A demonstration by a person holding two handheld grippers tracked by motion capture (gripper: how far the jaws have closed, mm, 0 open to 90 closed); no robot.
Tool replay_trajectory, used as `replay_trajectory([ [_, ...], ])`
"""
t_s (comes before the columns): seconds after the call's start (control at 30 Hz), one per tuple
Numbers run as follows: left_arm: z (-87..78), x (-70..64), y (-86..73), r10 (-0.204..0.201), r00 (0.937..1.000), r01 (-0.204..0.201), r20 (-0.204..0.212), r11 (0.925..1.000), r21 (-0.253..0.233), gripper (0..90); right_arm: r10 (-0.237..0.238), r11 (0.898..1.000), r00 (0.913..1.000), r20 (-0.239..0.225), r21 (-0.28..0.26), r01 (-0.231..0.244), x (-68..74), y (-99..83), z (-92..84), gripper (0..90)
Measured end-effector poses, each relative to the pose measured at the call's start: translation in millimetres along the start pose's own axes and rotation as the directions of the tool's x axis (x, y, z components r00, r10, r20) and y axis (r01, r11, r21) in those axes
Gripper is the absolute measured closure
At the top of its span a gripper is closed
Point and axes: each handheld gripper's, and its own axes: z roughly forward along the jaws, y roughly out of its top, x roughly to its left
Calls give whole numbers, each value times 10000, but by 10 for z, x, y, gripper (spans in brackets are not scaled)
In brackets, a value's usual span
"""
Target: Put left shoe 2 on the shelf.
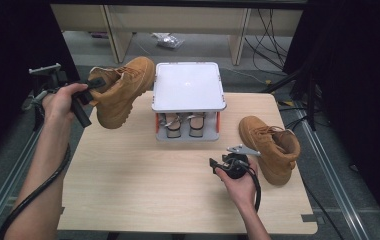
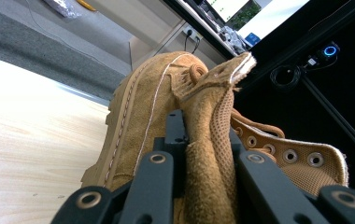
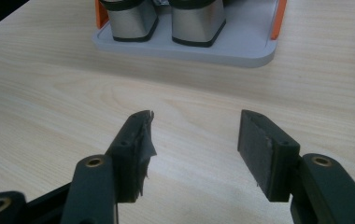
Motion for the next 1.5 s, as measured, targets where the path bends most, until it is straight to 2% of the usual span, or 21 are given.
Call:
replay_trajectory([
  [0.03,11,-10,2,-55,10000,55,15,10000,10,803,387,9992,9992,-18,-18,-387,35,-10,5,457],
  [0.07,20,-18,6,-85,10000,85,26,10000,14,803,272,9996,9996,116,113,-273,32,-7,-3,456],
  [0.13,31,-22,16,-26,10000,27,-20,10000,11,803,278,9996,9996,-42,85,-278,34,-10,10,456],
  [0.37,89,-60,35,-158,9999,158,24,9999,-9,802,264,9995,9996,30,149,-265,36,-10,8,457],
  [0.5,131,-82,43,-36,10000,36,-77,10000,-17,801,256,9996,9997,-11,136,-255,37,-17,19,456],
  [0.53,140,-86,45,-52,10000,52,-24,10000,0,802,-67,9999,9999,83,101,66,9,-13,16,457],
  [0.6,160,-109,47,-149,9999,149,43,9999,38,801,-36,10000,10000,2,41,36,3,-14,26,456],
  [0.67,176,-123,56,12,10000,-12,-4,10000,40,801,-40,10000,10000,-78,20,41,-3,-12,25,456],
  [0.7,191,-145,57,-86,9999,86,53,10000,42,801,-35,10000,9999,-102,-12,35,-5,-12,26,456],
  [0.77,205,-158,64,66,10000,-66,29,10000,18,800,319,9995,9994,-100,47,-319,23,-17,20,457],
  [0.8,220,-179,65,-57,10000,57,61,10000,14,800,297,9996,9995,-102,40,-296,21,-18,21,456],
  [0.87,231,-192,71,85,9999,-85,59,10000,13,800,137,9999,9999,-37,30,-137,11,-16,19,456],
  [0.93,249,-215,76,-33,9999,33,118,10000,9,800,50,10000,10000,61,64,-51,4,-10,12,456],
  [1.0,264,-239,82,-74,9999,74,155,10000,25,800,154,9999,9999,-15,12,-154,6,-15,18,456],
  [1.07,274,-261,87,19,10000,-20,40,10000,44,799,133,9999,9999,-31,10,-133,5,-15,21,456],
  [1.13,293,-287,91,106,9999,-107,113,9999,62,799,122,9999,9999,-20,4,-122,5,-14,19,456],
  [1.23,324,-322,100,114,9998,-115,189,9999,57,798,110,9999,9999,109,57,-111,2,-8,3,456],
  [1.43,407,-385,106,51,9998,-52,173,9999,102,797,230,9997,9997,-13,19,-230,5,-11,10,456],
  [1.5,437,-398,103,12,9998,-14,199,9999,122,796,129,9999,9999,35,-30,-129,-1,-8,3,456],
])
